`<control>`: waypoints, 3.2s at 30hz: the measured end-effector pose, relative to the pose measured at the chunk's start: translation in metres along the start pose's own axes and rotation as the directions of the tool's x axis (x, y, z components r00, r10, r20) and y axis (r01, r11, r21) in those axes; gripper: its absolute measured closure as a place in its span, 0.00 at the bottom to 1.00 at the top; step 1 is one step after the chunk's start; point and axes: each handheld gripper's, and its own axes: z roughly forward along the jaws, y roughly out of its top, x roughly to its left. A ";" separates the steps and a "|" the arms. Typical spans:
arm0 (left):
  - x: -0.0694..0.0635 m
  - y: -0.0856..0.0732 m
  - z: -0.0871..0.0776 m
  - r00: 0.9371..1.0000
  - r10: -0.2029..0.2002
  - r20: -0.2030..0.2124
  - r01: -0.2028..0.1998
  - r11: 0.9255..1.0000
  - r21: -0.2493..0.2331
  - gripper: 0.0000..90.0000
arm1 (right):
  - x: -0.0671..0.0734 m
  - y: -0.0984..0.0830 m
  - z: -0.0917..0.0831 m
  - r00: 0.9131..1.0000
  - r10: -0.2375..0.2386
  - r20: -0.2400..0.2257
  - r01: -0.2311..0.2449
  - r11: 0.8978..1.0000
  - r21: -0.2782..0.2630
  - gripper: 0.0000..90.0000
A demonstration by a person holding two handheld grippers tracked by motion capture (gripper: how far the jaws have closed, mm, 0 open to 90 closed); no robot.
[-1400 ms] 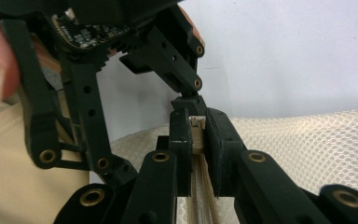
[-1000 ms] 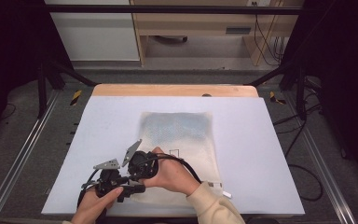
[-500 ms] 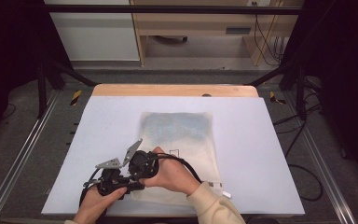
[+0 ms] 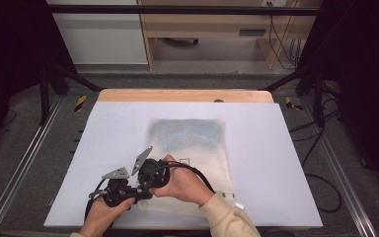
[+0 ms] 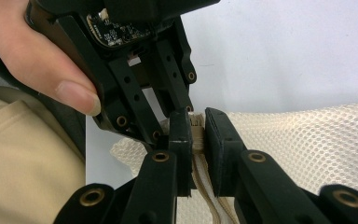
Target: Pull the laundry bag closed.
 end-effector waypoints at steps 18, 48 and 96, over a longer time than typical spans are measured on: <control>0.000 0.002 -0.003 1.000 0.000 -0.026 0.000 1.000 0.005 0.94 | -0.001 -0.006 0.001 1.000 -0.020 0.017 0.020 1.000 0.011 0.91; -0.002 0.004 -0.005 0.999 0.015 -0.048 -0.015 1.000 0.002 0.94 | -0.003 -0.016 -0.003 0.999 -0.009 0.041 0.008 0.999 0.045 0.91; -0.013 0.006 -0.001 0.995 0.071 -0.069 -0.070 0.997 0.007 0.94 | 0.004 -0.022 -0.017 0.999 -0.020 0.050 0.017 0.998 0.061 0.91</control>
